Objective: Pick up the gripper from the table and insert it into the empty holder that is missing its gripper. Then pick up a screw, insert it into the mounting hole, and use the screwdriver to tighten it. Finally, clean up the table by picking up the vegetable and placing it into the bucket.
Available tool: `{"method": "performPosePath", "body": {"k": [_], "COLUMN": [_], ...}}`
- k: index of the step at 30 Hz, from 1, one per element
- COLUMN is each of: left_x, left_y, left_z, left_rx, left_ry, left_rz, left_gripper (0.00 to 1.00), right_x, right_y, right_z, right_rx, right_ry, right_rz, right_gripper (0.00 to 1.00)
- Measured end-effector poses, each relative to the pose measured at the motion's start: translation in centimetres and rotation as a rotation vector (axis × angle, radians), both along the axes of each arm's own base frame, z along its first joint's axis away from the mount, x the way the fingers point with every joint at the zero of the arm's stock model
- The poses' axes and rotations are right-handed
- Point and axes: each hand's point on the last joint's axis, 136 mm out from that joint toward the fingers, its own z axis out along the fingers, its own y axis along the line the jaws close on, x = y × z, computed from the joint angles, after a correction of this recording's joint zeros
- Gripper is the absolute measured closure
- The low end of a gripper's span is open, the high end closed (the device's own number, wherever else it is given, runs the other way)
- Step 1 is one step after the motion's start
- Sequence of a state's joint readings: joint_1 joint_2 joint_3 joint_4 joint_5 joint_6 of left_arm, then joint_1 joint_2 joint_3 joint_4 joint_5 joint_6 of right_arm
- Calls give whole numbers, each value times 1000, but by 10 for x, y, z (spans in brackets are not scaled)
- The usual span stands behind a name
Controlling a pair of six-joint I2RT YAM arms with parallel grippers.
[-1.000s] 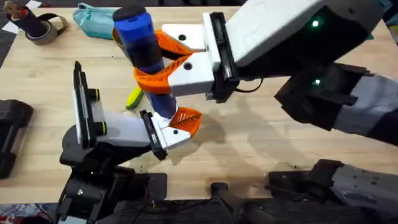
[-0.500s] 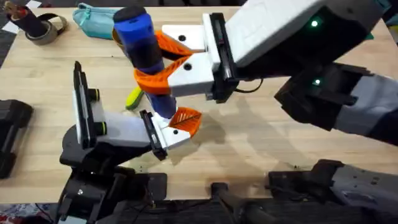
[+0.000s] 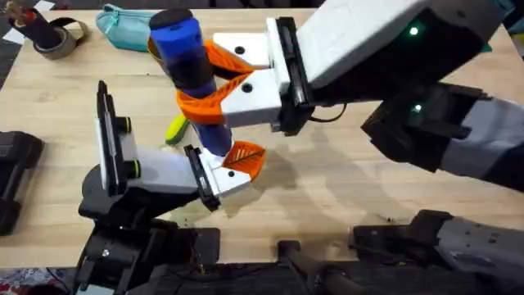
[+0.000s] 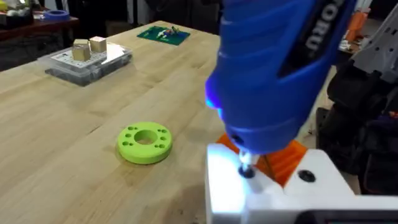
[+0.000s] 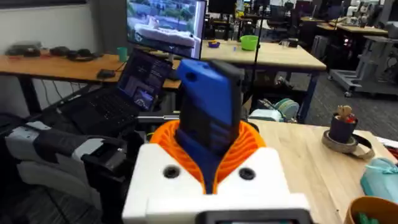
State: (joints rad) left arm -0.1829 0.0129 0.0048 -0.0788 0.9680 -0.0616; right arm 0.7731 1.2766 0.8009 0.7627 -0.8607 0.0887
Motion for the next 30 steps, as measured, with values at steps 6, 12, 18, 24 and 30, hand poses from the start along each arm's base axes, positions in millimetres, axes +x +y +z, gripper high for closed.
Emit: {"method": "performPosePath", "body": {"k": [6,12,18,24,30], "left_x": [0,0,0,0,0], "left_y": [0,0,0,0,0], "left_z": [0,0,0,0,0], "left_rx": [0,0,0,0,0], "left_ry": [0,0,0,0,0], "left_rz": [0,0,0,0,0], "left_gripper": [991,991,991,991,991], "right_x": [-1,9,46,81,121], "right_y": [0,0,-12,-68,-132], "right_z": [4,9,34,66,10], "right_rx": [15,-10,-193,-429,-706], "right_ry": [-14,37,164,91,174], "right_rz": [-1,-26,-138,-435,-718], "right_gripper": [957,957,958,959,958]}}
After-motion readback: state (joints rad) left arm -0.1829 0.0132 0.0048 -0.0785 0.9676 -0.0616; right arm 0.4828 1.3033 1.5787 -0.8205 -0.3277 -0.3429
